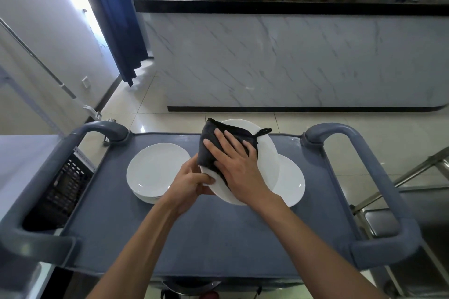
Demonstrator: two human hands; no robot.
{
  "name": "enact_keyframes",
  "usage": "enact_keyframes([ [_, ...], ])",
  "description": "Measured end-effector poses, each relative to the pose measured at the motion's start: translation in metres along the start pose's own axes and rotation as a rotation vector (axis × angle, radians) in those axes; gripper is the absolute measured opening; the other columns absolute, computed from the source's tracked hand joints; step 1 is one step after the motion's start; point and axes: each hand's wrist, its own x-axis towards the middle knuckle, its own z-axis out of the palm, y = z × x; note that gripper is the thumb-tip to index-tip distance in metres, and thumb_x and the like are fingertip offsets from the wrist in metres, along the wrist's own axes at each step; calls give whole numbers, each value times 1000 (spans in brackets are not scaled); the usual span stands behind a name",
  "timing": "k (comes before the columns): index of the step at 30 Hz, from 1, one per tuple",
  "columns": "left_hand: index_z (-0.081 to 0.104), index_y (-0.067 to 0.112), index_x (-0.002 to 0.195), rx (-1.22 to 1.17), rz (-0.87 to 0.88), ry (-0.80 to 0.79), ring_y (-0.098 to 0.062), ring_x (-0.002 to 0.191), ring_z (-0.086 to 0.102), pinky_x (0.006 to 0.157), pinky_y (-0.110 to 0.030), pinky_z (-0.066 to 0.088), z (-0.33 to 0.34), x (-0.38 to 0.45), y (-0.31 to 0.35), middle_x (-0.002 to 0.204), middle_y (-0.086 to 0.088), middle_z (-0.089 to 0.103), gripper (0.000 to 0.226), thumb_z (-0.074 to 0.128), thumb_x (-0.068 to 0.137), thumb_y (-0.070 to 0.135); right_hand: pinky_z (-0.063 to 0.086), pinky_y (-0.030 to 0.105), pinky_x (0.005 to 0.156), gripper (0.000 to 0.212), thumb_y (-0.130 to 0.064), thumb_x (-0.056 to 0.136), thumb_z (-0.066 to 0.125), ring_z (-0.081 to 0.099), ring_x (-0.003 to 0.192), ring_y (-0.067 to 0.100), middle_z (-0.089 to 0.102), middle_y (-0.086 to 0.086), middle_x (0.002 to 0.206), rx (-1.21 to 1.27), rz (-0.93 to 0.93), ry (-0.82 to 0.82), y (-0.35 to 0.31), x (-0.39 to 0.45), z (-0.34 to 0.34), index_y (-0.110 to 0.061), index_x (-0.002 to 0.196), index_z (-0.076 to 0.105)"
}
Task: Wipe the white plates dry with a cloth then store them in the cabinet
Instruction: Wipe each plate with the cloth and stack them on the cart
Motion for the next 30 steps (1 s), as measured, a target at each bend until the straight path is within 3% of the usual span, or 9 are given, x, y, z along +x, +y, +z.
enact_keyframes([
  [5, 62, 11, 128, -19, 0, 39, -51, 115, 58, 82, -60, 56, 2, -3, 2, 123, -27, 64, 63, 58, 68, -6, 25, 51, 113, 52, -32, 103, 31, 21, 152, 21, 21, -2, 166, -21, 67, 62, -1, 17, -1, -34, 155, 30],
  [10, 67, 20, 125, -28, 11, 68, -51, 116, 57, 80, -59, 56, 5, -6, 2, 125, -24, 63, 66, 57, 65, -5, 22, 47, 113, 52, -34, 104, 27, 16, 152, 20, 18, -3, 166, -85, 153, 82, 8, 33, -4, -35, 156, 26],
  [13, 70, 21, 120, -45, 4, 88, -46, 106, 61, 75, -54, 56, 4, -9, 2, 124, -26, 62, 65, 58, 62, -4, 21, 49, 113, 53, -35, 104, 24, 15, 152, 20, 18, -3, 166, -94, 209, 97, 15, 37, -5, -36, 156, 25],
  [19, 71, 18, 113, -97, 9, 156, -33, 94, 61, 63, -42, 56, 2, -11, 3, 105, -14, 68, 60, 59, 59, -5, 22, 52, 113, 53, -28, 106, 38, 17, 152, 21, 19, -2, 166, -96, 336, 144, 31, 32, -5, -34, 156, 25],
  [30, 69, 17, 101, -173, 60, 201, -29, 88, 62, 52, -35, 53, -17, -3, 29, 95, -6, 71, 49, 56, 64, -11, 37, 49, 108, 54, -25, 102, 37, 21, 151, 27, 22, 2, 165, -50, 449, 174, 22, 9, 15, -29, 156, 29],
])
